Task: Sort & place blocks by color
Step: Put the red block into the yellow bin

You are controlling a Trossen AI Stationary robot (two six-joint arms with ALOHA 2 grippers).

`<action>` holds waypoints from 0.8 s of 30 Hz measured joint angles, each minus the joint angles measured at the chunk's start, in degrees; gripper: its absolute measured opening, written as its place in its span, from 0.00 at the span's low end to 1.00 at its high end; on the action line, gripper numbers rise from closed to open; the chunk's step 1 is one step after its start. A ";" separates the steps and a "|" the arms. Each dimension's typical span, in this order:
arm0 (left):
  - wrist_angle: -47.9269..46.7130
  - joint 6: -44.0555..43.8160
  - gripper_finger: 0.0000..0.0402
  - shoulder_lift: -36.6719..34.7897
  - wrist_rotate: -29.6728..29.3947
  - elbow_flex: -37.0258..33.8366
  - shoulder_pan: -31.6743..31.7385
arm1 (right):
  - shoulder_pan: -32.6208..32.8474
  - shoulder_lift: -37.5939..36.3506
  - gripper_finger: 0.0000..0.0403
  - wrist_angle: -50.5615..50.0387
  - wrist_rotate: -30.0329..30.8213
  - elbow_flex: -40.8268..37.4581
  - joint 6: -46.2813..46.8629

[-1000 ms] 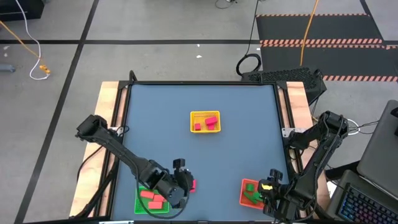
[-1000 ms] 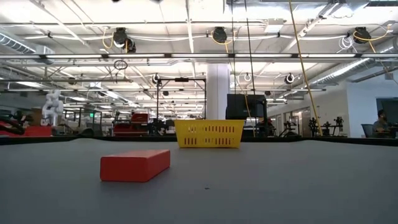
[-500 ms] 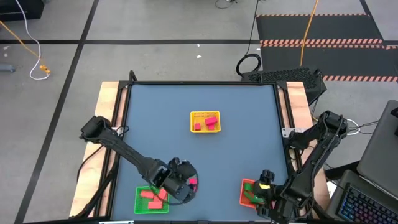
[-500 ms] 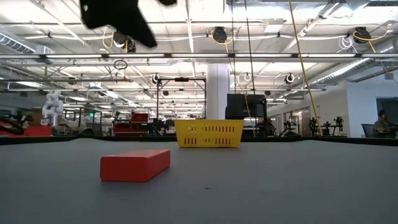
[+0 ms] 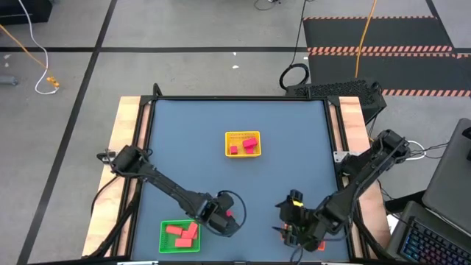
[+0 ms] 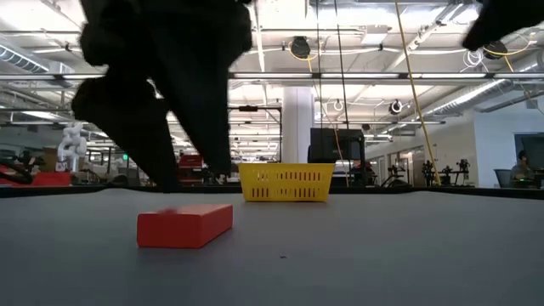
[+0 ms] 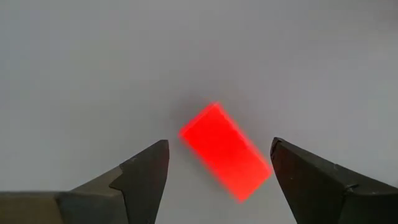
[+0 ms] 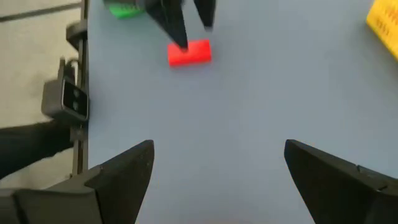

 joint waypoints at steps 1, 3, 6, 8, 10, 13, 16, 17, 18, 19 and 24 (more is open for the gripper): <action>1.19 -0.40 0.70 0.42 0.36 0.00 0.41 | -0.75 0.00 0.87 0.97 0.01 0.00 -1.36; 2.35 -0.84 0.70 0.90 1.97 0.08 1.02 | -2.39 0.00 0.87 2.29 0.01 0.00 -3.91; 1.59 -1.99 0.70 1.87 4.56 0.06 1.62 | -4.31 0.00 0.87 3.53 0.05 0.00 -7.01; 0.56 -2.58 0.70 2.28 5.83 0.02 1.70 | -5.32 0.00 0.87 4.38 0.05 0.00 -8.80; 0.24 -3.48 0.70 2.30 6.35 0.01 1.66 | -6.15 0.00 0.87 4.25 0.05 0.00 -9.78; -0.12 -4.42 0.70 2.50 6.51 0.04 1.66 | -6.83 0.00 0.87 4.18 0.03 0.00 -10.25; -0.32 -4.77 0.70 2.86 6.74 0.07 1.66 | -7.07 0.00 0.87 4.23 -0.04 0.00 -10.25; -0.40 -4.94 0.70 2.96 6.88 0.13 1.66 | -7.09 0.00 0.87 4.22 -0.06 0.00 -10.25; -0.69 -4.98 0.70 2.96 7.08 0.13 1.66 | -7.08 0.00 0.87 4.25 -0.09 0.00 -10.25; -0.79 -5.12 0.70 3.05 7.26 0.14 1.66 | -7.07 0.00 0.87 4.32 -0.10 0.00 -10.25; -0.05 -4.82 0.70 3.66 8.29 0.28 1.91 | -7.10 0.00 0.87 4.42 -0.03 0.00 -10.26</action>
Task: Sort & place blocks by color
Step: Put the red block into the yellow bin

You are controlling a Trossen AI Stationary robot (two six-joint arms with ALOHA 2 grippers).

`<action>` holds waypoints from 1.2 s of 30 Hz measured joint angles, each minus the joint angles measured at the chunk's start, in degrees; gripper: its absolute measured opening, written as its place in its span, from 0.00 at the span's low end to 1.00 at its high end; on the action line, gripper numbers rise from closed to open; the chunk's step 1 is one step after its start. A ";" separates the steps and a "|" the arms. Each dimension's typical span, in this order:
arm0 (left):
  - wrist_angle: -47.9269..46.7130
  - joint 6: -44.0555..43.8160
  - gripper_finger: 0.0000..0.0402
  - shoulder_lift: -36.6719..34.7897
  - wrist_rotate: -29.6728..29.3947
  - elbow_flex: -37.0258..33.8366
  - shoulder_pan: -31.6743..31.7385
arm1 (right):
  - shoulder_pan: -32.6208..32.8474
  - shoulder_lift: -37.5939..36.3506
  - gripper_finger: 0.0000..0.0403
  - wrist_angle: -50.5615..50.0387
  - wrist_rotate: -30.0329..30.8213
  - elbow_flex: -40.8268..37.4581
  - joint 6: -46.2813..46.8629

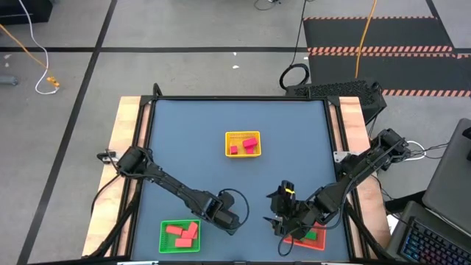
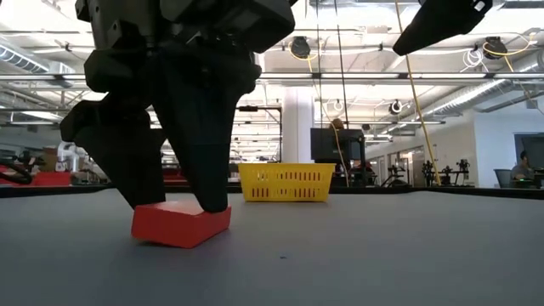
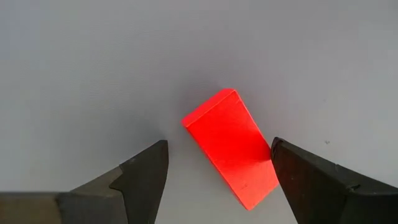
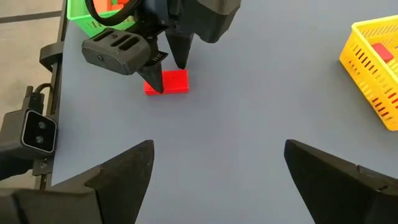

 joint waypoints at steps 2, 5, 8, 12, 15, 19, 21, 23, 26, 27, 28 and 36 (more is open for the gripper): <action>-0.57 0.45 0.70 0.01 0.01 -0.02 0.07 | -0.04 0.00 0.87 0.02 0.72 0.00 -0.32; -1.77 0.97 0.70 0.07 0.50 -0.02 0.53 | -0.04 0.00 0.87 0.02 1.30 0.00 -0.82; -2.20 1.23 0.70 0.11 0.81 0.00 0.78 | -0.04 0.00 0.87 0.02 1.30 0.00 -0.84; -3.15 1.28 0.70 0.11 1.49 -0.02 1.01 | -0.04 0.00 0.87 0.01 1.32 0.00 -1.25; -8.45 0.76 0.66 0.13 3.78 0.02 1.47 | -0.04 0.00 0.87 0.00 2.19 0.00 -1.54; -13.48 0.17 0.57 0.25 5.15 -0.07 2.04 | -0.04 0.00 0.87 -0.04 2.99 0.00 -1.52; -13.62 0.74 0.52 -0.20 5.53 -0.24 2.29 | -0.04 0.00 0.87 -0.07 3.00 0.00 -1.52; -13.53 1.66 0.48 -0.98 5.79 -0.37 2.65 | -0.04 0.00 0.87 -0.15 2.99 0.00 -1.51; -14.02 1.93 0.42 -2.80 5.57 -0.60 2.90 | -0.04 0.00 0.87 -0.29 2.96 -0.02 -1.43; -14.11 1.90 0.40 -3.65 5.44 -0.60 2.91 | -0.04 0.00 0.87 -0.25 2.96 -0.07 -1.41; -14.01 1.87 0.39 -4.52 5.40 -0.53 2.89 | -0.02 0.00 0.87 0.08 2.96 -0.32 -1.39; -15.93 5.70 0.40 -6.98 7.15 -0.46 0.24 | 0.09 0.00 0.87 8.08 2.20 -8.15 0.69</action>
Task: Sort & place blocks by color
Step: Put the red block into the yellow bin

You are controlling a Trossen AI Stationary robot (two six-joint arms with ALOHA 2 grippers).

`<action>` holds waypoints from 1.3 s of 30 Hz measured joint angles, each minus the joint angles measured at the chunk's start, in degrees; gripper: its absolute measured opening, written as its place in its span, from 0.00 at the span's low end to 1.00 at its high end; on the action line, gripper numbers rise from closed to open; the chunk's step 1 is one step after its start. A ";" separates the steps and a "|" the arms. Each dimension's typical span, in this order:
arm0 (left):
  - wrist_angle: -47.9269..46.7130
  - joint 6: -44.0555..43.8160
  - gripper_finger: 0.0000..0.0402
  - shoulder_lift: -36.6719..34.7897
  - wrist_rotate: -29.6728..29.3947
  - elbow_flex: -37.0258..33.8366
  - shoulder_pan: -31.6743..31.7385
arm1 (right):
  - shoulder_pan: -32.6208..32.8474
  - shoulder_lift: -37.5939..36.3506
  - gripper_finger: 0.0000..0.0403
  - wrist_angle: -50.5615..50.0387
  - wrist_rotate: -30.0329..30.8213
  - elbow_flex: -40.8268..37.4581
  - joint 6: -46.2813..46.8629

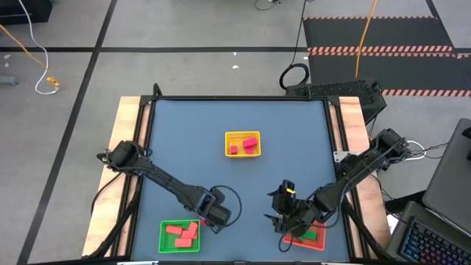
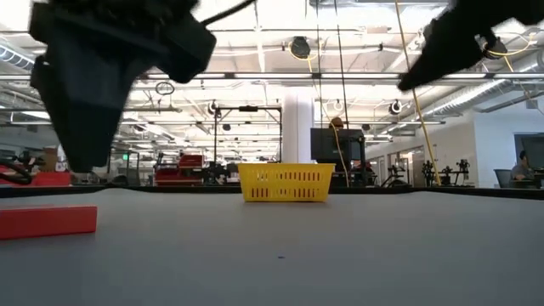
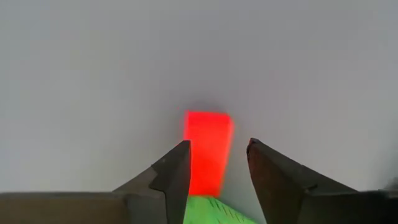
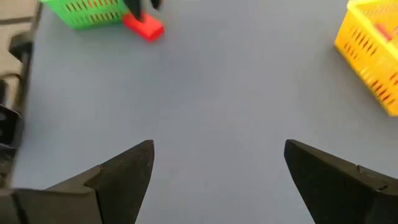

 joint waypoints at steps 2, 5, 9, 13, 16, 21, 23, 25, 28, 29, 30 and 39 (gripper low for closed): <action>1.19 2.62 0.42 0.09 0.75 0.02 -0.99 | -0.08 -0.02 0.87 1.51 -1.62 -2.14 0.17; 1.18 3.97 0.49 0.05 1.14 0.07 -1.89 | -0.38 -0.25 0.87 2.39 -4.05 -3.52 0.93; 0.83 4.61 0.60 0.05 0.71 0.11 -2.33 | -0.41 -0.28 0.87 2.54 -4.35 -3.72 1.63; 0.39 4.82 0.71 1.17 0.68 0.11 -2.53 | -0.37 -0.33 0.87 3.62 -4.37 -3.72 1.60; 0.12 4.82 0.77 2.48 0.68 0.11 -2.59 | -0.37 -0.44 0.87 4.99 -4.42 -3.74 1.55; 0.10 4.85 0.80 4.96 0.68 0.11 -2.59 | -0.37 -0.44 0.87 4.91 -4.59 -3.74 1.39; 0.01 5.26 0.77 5.60 0.68 0.11 -2.48 | -0.37 -0.44 0.87 4.90 -4.59 -3.74 1.31; -0.34 5.32 0.72 5.71 0.66 0.15 -2.48 | -0.37 -0.44 0.87 4.86 -4.52 -3.74 1.28; -0.59 6.58 0.60 5.72 0.67 0.17 -2.07 | -0.37 -0.44 0.87 4.87 -4.42 -3.74 1.09; -0.71 6.90 0.55 5.72 0.83 0.17 -1.80 | -0.37 -0.44 0.87 4.86 -4.39 -3.74 1.06; -0.96 7.36 0.49 5.73 0.82 0.17 -1.49 | -0.37 -0.44 0.87 4.87 -4.39 -3.74 1.06; -1.62 16.35 0.31 5.44 0.62 0.20 3.44 | -0.37 -0.44 0.87 4.82 -4.39 -3.74 1.02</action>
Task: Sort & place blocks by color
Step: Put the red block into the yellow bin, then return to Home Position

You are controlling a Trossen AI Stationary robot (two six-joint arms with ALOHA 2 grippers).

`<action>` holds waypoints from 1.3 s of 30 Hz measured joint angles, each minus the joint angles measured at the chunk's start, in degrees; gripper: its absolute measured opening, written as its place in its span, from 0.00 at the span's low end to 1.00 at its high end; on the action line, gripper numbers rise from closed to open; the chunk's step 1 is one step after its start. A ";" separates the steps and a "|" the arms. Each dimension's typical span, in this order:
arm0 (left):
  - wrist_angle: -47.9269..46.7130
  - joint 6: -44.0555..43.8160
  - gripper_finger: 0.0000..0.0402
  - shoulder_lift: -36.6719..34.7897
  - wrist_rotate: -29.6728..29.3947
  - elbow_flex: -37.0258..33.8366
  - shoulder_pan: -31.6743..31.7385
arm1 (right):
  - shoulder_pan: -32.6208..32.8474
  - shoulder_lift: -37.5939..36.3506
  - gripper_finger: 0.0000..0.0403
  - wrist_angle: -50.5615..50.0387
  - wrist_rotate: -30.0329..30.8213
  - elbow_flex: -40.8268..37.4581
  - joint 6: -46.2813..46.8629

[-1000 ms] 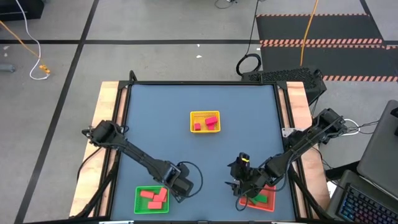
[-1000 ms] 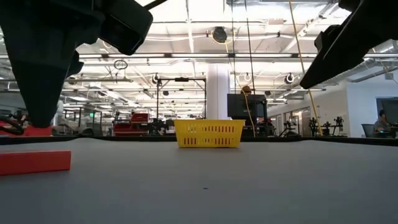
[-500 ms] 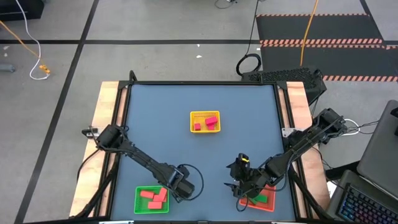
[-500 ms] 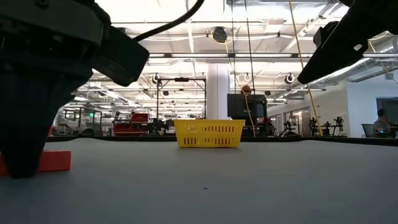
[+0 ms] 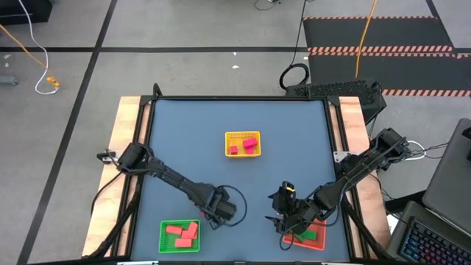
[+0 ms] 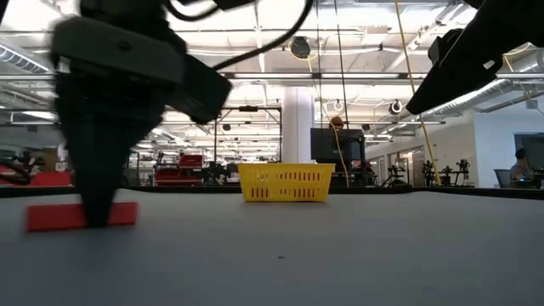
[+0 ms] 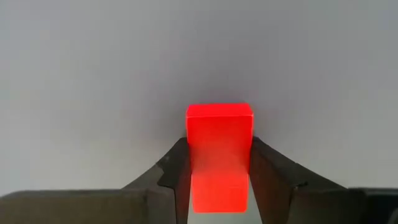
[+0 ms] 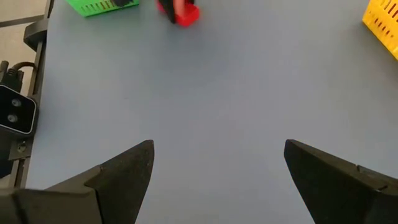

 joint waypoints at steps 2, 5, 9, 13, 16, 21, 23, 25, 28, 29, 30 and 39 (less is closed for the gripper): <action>0.02 3.03 0.31 -0.47 -0.20 0.00 2.23 | 0.00 0.00 0.87 0.00 0.02 0.00 -0.44; -0.03 8.40 0.31 -2.33 -3.98 -0.02 6.20 | 0.00 0.00 0.87 0.00 0.08 0.00 -1.20; 0.08 16.08 0.31 -5.53 -10.67 -0.02 11.53 | -0.15 0.00 0.87 -0.02 0.30 0.00 -1.24; 3.25 27.61 0.31 -9.93 -16.29 -0.02 16.31 | -0.13 0.00 0.87 -0.01 0.35 0.00 -1.47; 8.55 34.67 0.31 -12.63 -19.54 0.00 19.87 | -0.36 -0.02 0.87 0.00 0.42 0.00 -1.64; 16.33 43.03 0.31 -13.12 -19.08 0.00 24.07 | -1.23 -0.04 0.87 -0.02 0.47 0.02 -2.19; 17.92 46.35 0.31 -12.15 -17.79 0.02 24.76 | -1.52 -0.07 0.87 0.01 0.42 0.04 -2.66; 18.29 48.61 0.31 -11.15 -17.65 0.07 25.18 | -1.66 -0.07 0.87 -0.11 0.37 0.04 -2.77; 17.54 51.53 0.31 -10.38 -20.60 -0.06 25.58 | -1.90 -0.07 0.87 -0.13 0.33 0.04 -3.03; 17.48 52.32 0.33 -10.35 -21.92 -0.04 25.76 | -1.90 -0.07 0.87 -0.21 0.33 0.04 -3.16; 17.36 52.67 0.37 -10.35 -22.83 -0.04 25.92 | -1.90 -0.07 0.87 -0.18 0.33 0.04 -3.20; 18.37 52.44 0.73 -10.13 -23.22 -0.02 27.89 | -1.90 -0.07 0.87 -0.28 0.31 0.04 -4.22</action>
